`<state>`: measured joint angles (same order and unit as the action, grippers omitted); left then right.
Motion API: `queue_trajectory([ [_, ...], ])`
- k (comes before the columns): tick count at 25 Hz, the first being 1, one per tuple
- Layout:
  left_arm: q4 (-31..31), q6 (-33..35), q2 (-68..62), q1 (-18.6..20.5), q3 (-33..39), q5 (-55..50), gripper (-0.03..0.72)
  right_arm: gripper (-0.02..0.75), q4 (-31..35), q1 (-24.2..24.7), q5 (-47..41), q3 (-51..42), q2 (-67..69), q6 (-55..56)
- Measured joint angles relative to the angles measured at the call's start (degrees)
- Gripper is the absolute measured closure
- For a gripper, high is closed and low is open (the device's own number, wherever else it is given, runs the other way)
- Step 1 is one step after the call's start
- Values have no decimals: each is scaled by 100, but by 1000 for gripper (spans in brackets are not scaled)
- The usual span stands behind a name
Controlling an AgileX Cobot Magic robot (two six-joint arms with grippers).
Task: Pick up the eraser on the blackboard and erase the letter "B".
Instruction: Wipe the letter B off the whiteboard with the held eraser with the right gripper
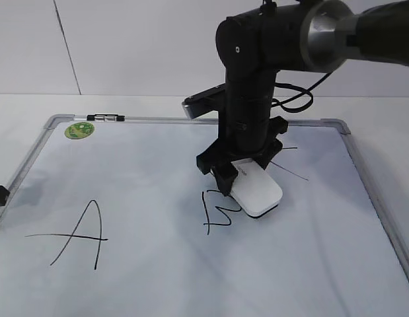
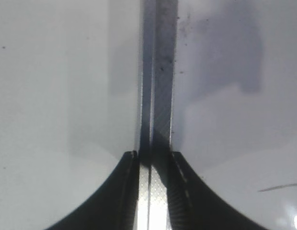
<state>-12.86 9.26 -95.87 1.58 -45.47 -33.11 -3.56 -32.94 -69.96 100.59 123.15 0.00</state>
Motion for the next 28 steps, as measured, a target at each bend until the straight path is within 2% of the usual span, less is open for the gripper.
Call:
queue_trajectory([
  [11,0,0,0,0,0,0,548,186,-153,-14,0,73,354,-173],
  [17,20,0,0,0,0,0,548,186,592,-34,-10,86,377,-592],
  [28,20,0,0,0,0,0,548,186,461,-1214,0,86,377,-640],
])
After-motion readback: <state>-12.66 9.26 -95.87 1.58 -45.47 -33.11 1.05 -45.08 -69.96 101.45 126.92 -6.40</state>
